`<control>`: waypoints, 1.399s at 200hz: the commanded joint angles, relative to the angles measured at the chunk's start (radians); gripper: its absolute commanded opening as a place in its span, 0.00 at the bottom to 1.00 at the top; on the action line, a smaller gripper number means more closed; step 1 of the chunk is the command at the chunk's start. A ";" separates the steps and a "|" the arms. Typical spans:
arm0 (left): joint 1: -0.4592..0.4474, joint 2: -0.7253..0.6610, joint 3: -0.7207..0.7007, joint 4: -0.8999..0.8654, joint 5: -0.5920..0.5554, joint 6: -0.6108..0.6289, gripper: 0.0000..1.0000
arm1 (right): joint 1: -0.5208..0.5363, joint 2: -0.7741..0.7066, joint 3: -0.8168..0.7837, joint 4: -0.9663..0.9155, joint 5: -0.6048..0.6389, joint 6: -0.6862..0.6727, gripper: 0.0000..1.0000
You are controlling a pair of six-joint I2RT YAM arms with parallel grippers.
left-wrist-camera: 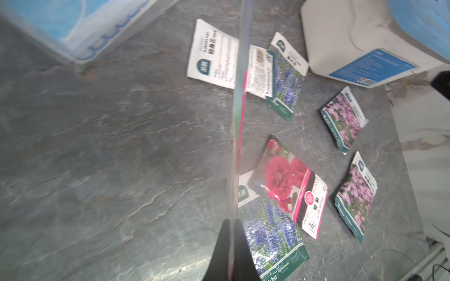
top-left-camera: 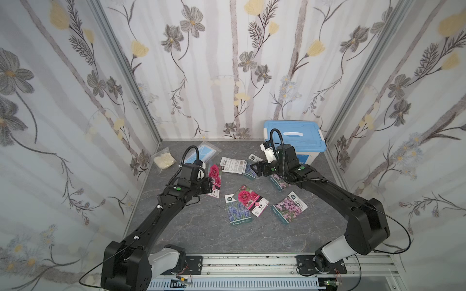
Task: Arrange the seed packets in a row
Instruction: Pick up the seed packet from the center of the board, then place the seed packet at the center of the board.
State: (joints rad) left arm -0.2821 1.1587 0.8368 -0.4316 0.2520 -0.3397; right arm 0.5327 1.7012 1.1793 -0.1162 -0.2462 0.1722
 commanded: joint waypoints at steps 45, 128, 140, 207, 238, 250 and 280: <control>0.156 0.117 0.072 -0.356 -0.173 0.049 0.00 | 0.016 0.016 -0.072 0.193 -0.095 0.077 0.87; 0.258 0.310 0.110 -0.332 -0.310 0.139 0.00 | 0.036 0.078 -0.076 0.295 -0.136 0.097 0.86; 0.276 0.343 0.105 -0.321 -0.315 0.154 0.00 | 0.041 0.087 -0.073 0.305 -0.137 0.099 0.86; 0.318 0.410 0.076 -0.224 -0.440 0.223 0.00 | 0.058 0.105 -0.098 0.363 -0.136 0.109 0.86; 0.373 0.434 0.094 -0.242 -0.424 0.221 0.00 | 0.058 0.098 -0.106 0.352 -0.131 0.096 0.86; 0.383 0.449 0.105 -0.261 -0.417 0.238 0.05 | 0.058 0.098 -0.109 0.353 -0.133 0.092 0.87; 0.397 0.452 0.118 -0.281 -0.453 0.249 0.69 | 0.059 0.105 -0.116 0.358 -0.136 0.093 0.87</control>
State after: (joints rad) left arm 0.1059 1.6112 0.9401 -0.6800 -0.1646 -0.1089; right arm 0.5896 1.8034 1.0668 0.1993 -0.3691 0.2714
